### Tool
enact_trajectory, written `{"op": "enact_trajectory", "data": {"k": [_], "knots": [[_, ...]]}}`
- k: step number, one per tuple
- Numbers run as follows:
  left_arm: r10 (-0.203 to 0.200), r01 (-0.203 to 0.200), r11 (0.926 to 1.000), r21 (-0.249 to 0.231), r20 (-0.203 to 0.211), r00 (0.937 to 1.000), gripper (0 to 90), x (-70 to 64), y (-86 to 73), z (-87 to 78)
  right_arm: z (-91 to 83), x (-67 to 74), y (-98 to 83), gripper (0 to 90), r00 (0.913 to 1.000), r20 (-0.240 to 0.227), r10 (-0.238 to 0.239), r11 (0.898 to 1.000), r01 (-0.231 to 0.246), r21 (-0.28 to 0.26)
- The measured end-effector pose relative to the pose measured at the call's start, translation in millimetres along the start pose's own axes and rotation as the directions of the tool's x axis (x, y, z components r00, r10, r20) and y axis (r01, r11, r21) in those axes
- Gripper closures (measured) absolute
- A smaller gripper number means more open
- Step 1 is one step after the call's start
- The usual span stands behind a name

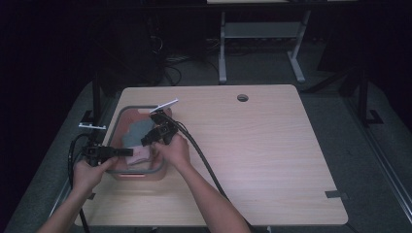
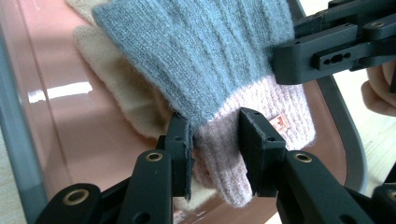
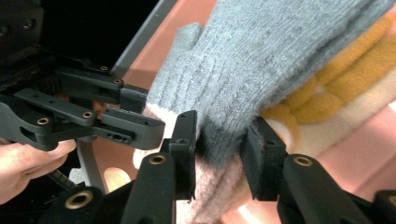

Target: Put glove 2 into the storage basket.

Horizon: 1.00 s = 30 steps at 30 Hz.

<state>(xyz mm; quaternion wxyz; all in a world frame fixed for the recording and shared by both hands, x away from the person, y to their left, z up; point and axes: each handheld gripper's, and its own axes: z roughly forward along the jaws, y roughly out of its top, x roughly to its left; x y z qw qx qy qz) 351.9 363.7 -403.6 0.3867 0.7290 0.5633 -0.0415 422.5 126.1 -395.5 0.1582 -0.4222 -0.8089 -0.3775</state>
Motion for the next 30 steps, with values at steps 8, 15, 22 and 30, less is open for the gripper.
{"op": "enact_trajectory", "data": {"k": [8,15,22,30], "knots": [[0.011,-0.012,0.9999,-0.007,-0.021,0.9997,60.6,-4.2,2.7,-0.2,-10.1,-1.0,1.0,62.0,0.9994,0.034,0.007,1.000,-0.006,-0.015],[0.012,-0.013,0.9997,-0.022,-0.035,0.9993,54.8,-7.4,5.8,-4.1,-15.7,-1.5,-0.2,59.6,0.9996,0.029,0.007,0.999,-0.006,-0.033],[0.006,-0.008,0.9992,-0.039,-0.044,0.9990,50.0,-10.4,8.3,-8.2,-22.4,-2.2,-1.3,59.7,0.9996,0.028,0.001,0.999,0.000,-0.043],[0.029,-0.032,0.9973,-0.067,-0.045,0.9986,49.7,-15.5,16.1,-19.0,-34.3,-6.6,-3.3,58.0,0.9999,-0.003,0.016,0.997,-0.016,-0.075]]}}
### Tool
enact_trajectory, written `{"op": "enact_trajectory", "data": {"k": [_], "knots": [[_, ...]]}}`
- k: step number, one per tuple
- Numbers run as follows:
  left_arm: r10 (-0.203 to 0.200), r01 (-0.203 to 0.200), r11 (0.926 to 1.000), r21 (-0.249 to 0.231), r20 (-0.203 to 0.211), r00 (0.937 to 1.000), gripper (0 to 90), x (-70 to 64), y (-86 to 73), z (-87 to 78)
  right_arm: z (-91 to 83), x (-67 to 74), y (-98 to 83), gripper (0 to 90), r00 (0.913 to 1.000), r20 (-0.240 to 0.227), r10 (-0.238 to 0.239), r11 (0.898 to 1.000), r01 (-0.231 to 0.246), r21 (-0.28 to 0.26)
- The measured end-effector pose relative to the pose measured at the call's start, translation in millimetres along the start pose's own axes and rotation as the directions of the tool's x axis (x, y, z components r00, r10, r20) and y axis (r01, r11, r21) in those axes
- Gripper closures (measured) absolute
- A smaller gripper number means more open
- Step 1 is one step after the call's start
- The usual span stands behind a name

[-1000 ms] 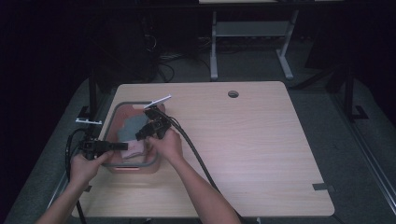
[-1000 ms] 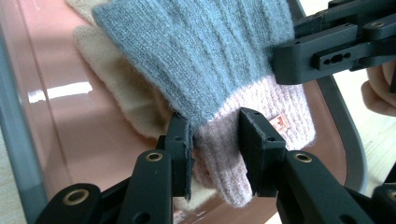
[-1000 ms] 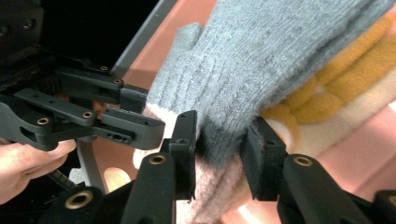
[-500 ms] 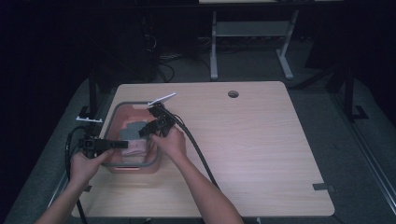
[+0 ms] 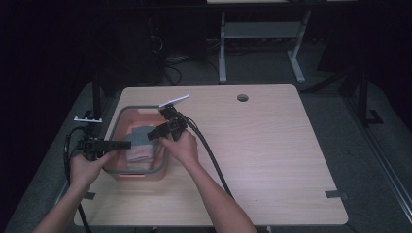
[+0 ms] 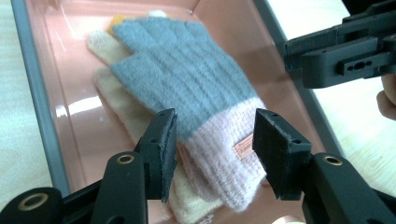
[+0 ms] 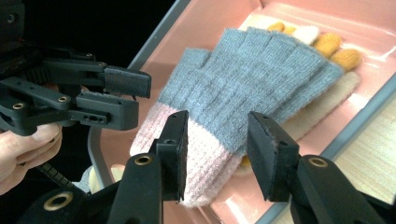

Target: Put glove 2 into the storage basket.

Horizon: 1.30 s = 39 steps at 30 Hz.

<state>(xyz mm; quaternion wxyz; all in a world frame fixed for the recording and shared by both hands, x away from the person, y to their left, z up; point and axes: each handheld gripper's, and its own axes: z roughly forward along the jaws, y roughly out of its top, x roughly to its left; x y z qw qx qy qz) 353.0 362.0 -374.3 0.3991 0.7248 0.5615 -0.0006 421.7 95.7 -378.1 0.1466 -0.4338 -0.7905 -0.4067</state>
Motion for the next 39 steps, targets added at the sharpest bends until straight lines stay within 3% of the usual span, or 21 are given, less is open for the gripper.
{"op": "enact_trajectory", "data": {"k": [17,25,39], "knots": [[0.047,-0.043,0.9963,-0.074,0.047,0.9978,44.7,-23.9,11.4,-5.2,-30.7,-11.2,-6.3,52.8,0.9987,-0.048,0.020,0.998,-0.023,-0.057],[0.081,-0.073,0.9923,-0.100,0.078,0.9936,43.8,-36.9,15.7,-3.0,-42.9,-13.6,-9.3,49.9,0.9982,-0.057,0.019,0.997,-0.023,-0.072],[0.128,-0.117,0.9885,-0.096,0.112,0.9855,42.4,-64.3,22.7,12.9,-76.1,-32.1,-22.1,47.7,0.9983,-0.053,0.027,0.992,-0.033,-0.122]]}}
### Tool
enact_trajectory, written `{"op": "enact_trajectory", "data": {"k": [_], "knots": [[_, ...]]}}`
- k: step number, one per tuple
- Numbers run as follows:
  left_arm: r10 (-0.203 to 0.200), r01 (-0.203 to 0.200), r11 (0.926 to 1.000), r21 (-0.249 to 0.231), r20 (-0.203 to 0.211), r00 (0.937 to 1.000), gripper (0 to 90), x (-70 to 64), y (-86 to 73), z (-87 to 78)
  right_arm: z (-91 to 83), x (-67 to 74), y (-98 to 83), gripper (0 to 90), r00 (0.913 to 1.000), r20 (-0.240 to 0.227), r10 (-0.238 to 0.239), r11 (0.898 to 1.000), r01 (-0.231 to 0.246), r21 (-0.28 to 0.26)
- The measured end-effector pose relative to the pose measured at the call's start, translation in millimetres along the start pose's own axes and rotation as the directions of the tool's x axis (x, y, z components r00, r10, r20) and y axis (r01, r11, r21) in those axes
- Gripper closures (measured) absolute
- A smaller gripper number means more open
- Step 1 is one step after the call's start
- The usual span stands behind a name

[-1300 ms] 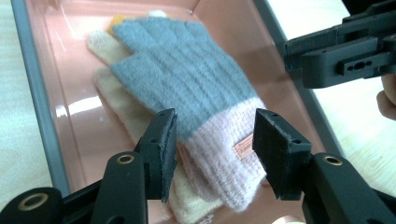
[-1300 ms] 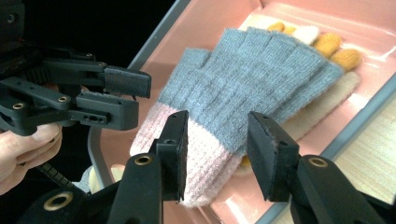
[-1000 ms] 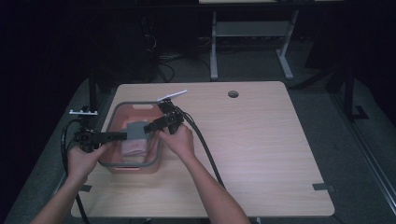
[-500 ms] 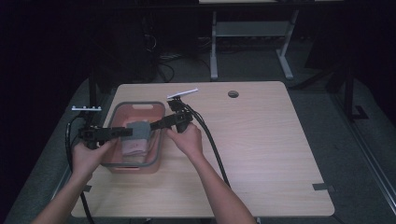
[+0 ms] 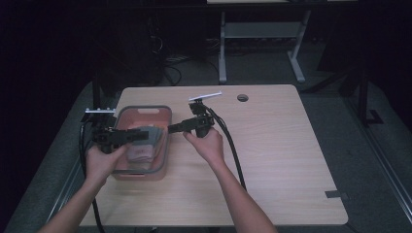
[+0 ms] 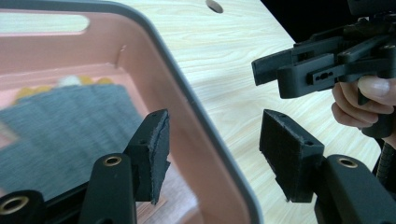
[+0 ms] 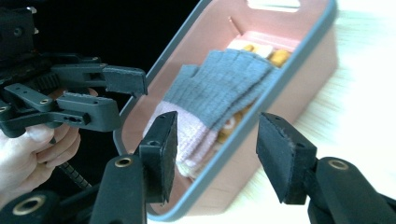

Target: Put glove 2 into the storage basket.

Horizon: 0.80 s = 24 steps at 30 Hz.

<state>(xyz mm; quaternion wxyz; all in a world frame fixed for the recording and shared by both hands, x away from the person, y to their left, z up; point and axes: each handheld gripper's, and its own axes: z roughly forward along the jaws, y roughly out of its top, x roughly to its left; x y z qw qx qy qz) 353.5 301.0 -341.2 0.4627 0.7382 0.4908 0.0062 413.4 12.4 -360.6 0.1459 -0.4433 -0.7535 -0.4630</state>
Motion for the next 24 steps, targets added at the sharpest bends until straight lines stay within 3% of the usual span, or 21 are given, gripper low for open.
{"op": "enact_trajectory", "data": {"k": [12,24], "knots": [[-0.002,0.002,0.9999,-0.011,0.028,0.9996,40.5,-13.1,6.9,18.7,-35.5,-19.1,-5.6,44.9,0.9995,0.009,0.031,0.999,-0.031,-0.038],[0.007,-0.007,1.0000,-0.007,0.036,0.9993,38.8,-22.8,9.0,30.3,-55.8,-34.5,-10.1,42.8,0.9986,0.006,0.052,0.997,-0.051,-0.054]]}}
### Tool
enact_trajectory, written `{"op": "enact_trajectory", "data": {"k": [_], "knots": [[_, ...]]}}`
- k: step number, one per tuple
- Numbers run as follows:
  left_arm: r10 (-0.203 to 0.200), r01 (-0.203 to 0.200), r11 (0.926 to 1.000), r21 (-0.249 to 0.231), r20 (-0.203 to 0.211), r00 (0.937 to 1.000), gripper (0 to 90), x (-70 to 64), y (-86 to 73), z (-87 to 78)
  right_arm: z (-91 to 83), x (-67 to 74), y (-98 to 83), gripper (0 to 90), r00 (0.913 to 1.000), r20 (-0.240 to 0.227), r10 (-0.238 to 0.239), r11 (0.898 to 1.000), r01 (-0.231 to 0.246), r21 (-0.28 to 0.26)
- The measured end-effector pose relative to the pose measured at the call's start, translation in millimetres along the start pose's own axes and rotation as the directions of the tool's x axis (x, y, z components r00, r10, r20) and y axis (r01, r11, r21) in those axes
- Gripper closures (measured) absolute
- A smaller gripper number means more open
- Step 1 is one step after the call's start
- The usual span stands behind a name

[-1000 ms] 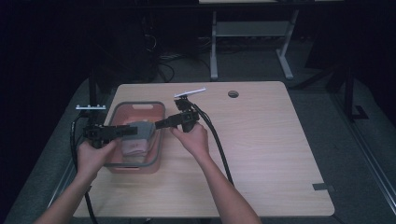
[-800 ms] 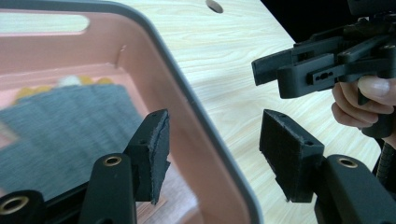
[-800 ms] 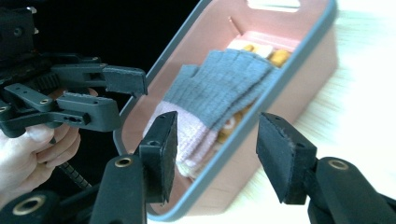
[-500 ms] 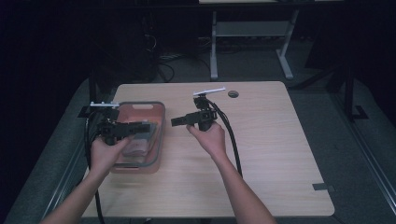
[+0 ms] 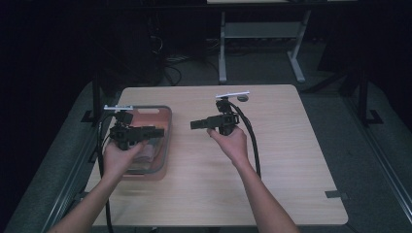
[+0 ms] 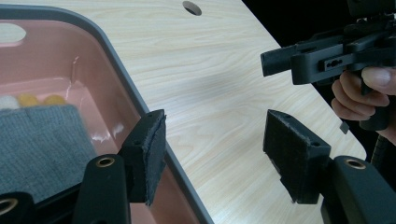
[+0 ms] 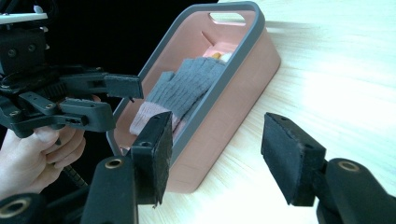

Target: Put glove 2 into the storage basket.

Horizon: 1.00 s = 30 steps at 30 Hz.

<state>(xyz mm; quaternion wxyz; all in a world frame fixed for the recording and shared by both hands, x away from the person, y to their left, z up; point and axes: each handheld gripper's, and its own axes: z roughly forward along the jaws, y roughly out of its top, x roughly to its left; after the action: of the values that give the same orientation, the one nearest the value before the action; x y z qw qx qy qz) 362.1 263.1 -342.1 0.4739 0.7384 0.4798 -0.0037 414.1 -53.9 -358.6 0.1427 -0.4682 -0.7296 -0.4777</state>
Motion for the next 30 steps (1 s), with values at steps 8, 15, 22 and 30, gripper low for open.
{"op": "enact_trajectory", "data": {"k": [8,15,22,30], "knots": [[0.009,-0.009,0.9999,0.006,0.011,0.9999,36.7,-6.5,0.7,6.5,-9.0,-7.7,-2.4,41.5,0.9999,-0.003,0.014,1.000,-0.014,-0.012],[0.017,-0.017,0.9997,0.018,0.024,0.9996,34.7,-14.6,1.7,16.6,-19.3,-16.5,-6.2,39.9,0.9997,0.005,0.024,0.999,-0.024,-0.022],[0.033,-0.034,0.9991,0.026,0.034,0.9989,33.6,-24.3,2.4,26.3,-32.0,-24.4,-10.6,39.0,0.9993,0.009,0.037,0.999,-0.037,-0.035],[0.038,-0.039,0.9991,0.015,0.063,0.9973,32.7,-36.0,2.9,36.6,-49.3,-32.2,-16.2,39.0,0.9986,0.010,0.051,0.997,-0.051,-0.057]]}}
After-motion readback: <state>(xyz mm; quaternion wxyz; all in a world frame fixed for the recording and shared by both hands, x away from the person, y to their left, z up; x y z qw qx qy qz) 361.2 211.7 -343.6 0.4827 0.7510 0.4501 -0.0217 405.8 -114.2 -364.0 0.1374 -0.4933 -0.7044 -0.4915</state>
